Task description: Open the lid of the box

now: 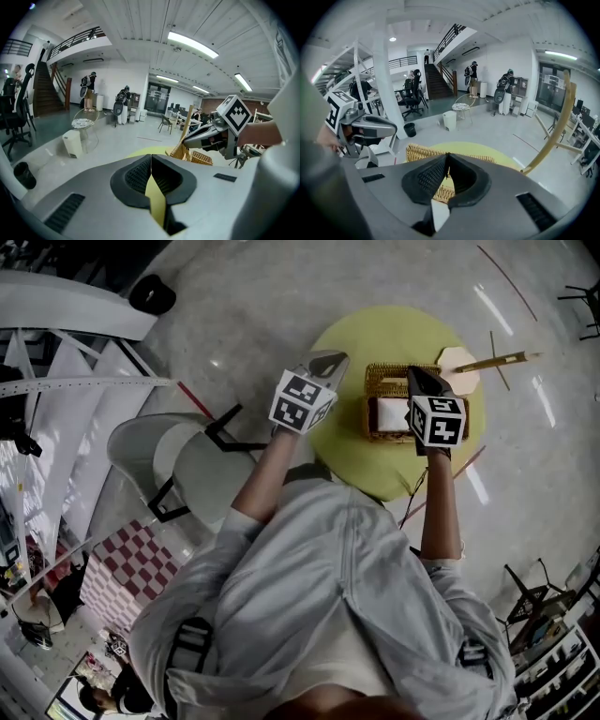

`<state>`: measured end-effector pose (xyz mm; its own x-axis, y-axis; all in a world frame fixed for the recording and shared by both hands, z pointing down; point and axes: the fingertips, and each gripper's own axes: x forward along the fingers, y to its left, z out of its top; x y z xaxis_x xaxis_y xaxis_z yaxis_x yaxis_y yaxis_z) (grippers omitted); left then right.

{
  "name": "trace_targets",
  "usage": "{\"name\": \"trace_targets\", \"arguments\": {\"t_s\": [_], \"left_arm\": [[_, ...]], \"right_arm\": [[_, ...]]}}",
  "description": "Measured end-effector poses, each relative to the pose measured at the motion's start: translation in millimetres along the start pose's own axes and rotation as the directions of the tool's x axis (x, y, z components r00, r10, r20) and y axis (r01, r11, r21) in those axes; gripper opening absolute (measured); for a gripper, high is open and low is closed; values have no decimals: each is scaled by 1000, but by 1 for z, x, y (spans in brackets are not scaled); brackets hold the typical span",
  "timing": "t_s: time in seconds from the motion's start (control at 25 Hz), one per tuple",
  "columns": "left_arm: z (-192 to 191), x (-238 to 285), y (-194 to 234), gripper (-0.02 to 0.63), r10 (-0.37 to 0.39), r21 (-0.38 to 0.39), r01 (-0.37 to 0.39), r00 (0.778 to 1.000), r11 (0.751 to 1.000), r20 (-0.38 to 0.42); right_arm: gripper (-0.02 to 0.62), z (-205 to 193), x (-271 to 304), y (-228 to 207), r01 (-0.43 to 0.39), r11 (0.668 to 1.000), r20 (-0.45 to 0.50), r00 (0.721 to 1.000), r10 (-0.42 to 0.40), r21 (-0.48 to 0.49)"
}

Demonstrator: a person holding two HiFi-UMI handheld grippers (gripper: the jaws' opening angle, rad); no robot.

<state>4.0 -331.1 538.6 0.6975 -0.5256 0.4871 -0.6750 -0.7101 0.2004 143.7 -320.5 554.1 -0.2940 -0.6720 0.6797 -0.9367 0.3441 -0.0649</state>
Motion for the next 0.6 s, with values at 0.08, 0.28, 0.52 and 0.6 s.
{"name": "trace_targets", "arguments": {"t_s": [0.08,0.28,0.52,0.6], "left_arm": [[-2,1,9,31,0,-7,0,1000,1000,-7],[-13,5,29,31,3,-29,-4,999,1000,-33],[-24,7,44,31,9,-47,-11,998,999,-58],[-29,5,46,31,13,-55,-17,998,998,-65]], "right_arm": [[43,2,11,-3,7,1000,-8,1000,-7,11],[44,1,41,-10,12,1000,-42,999,-11,18],[48,-9,77,-17,2,1000,-114,994,0,14],[52,-17,87,-18,-4,1000,-147,989,6,16]]}}
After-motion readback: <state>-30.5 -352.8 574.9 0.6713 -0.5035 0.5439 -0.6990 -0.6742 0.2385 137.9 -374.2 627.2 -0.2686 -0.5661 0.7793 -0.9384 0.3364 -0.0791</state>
